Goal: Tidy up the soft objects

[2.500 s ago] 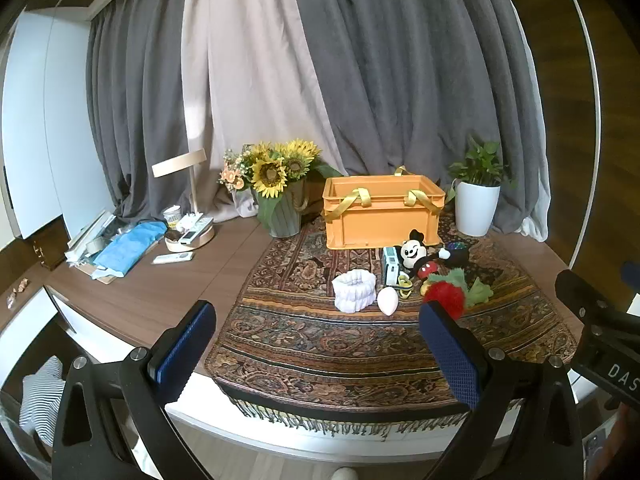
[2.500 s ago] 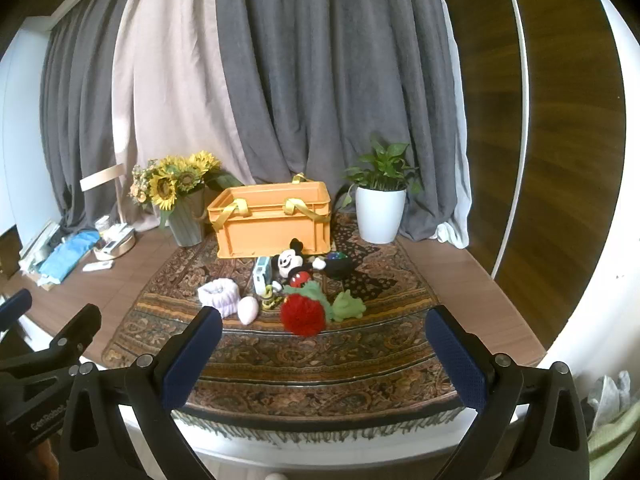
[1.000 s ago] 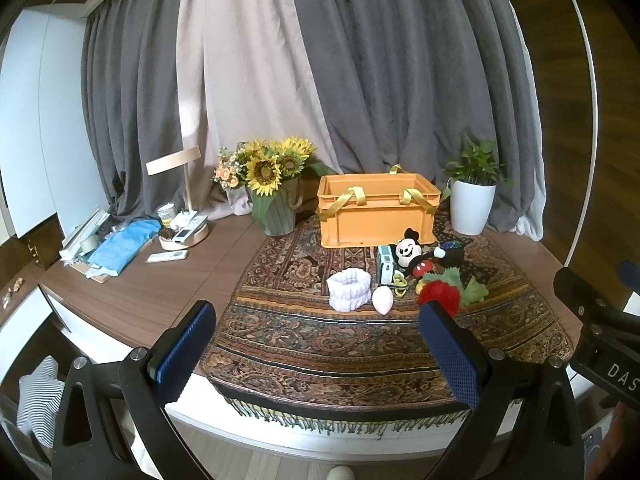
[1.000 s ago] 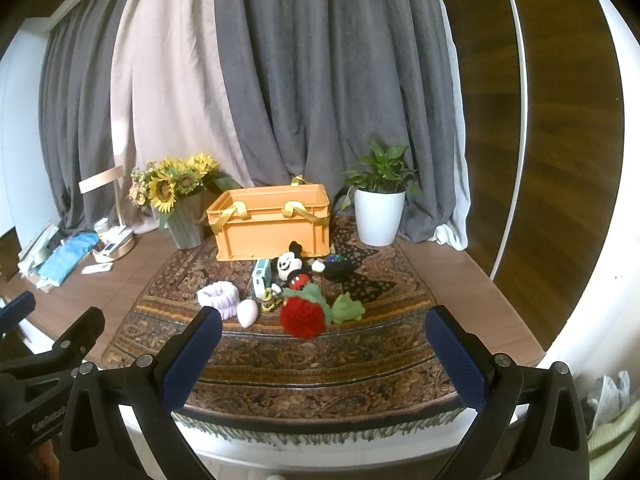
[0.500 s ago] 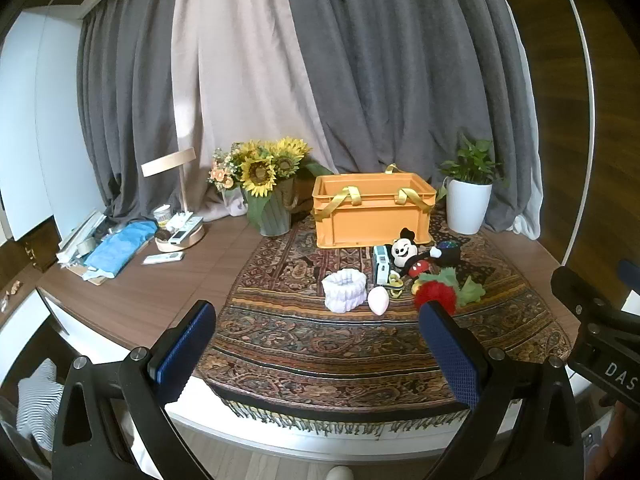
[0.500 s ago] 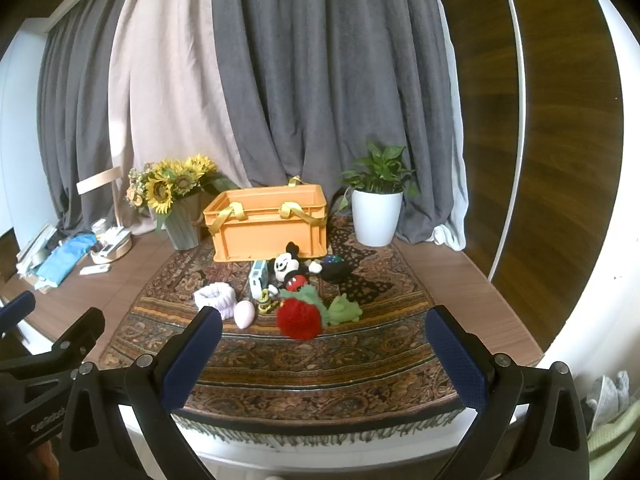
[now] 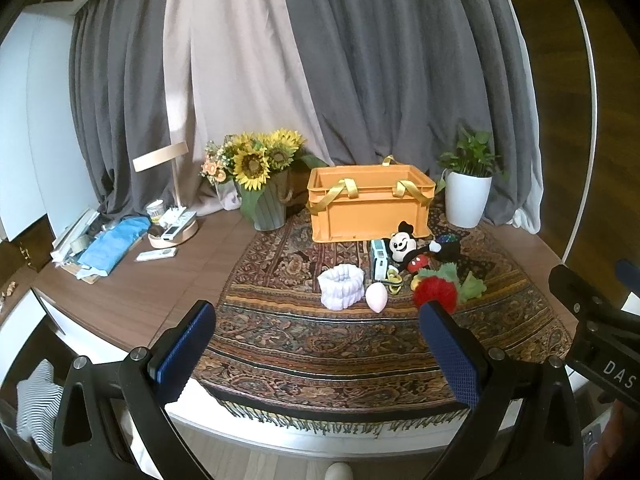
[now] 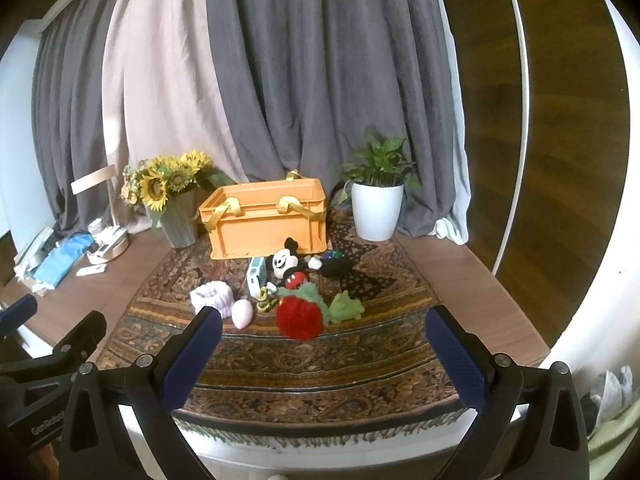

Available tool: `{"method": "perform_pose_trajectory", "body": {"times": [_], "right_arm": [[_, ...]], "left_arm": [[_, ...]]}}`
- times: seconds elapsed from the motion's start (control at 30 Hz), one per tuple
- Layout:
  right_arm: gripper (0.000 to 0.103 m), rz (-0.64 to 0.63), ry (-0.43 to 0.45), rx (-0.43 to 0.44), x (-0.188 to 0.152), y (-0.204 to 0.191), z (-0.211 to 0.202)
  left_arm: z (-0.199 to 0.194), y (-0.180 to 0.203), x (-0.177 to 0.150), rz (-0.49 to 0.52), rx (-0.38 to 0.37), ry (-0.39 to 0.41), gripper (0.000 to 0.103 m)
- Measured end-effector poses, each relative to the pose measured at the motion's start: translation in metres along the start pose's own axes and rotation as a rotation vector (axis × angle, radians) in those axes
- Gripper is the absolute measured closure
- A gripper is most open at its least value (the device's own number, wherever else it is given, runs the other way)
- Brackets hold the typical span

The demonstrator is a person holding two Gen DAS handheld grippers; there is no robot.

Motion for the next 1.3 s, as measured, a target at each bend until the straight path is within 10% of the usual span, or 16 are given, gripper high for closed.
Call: {"method": "perform_pose_trajectory", "body": {"times": [0.77, 1.3], "right_arm": [[0.008, 0.001, -0.232, -0.025, -0.027, -0.038, 0.142], [0.027, 0.04, -0.398, -0.006, -0.066, -0.028, 0.218]], "left_arm": [[0.136, 0.0, -0.01, 0.074, -0.138, -0.138, 0.003], [0.226, 0.046, -0.043, 0.127, -0.344, -0.263, 0.032]]}}
Point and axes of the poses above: each gripper's, at about its wrist camera, not at the fingertips, and z roughly the way its jaws point, y to its right, x to its top, the point moved 9 cm from there along z, roughly the way its jaws point, and after that the axes turned 4 degrees about y, right-handed, at the moved point
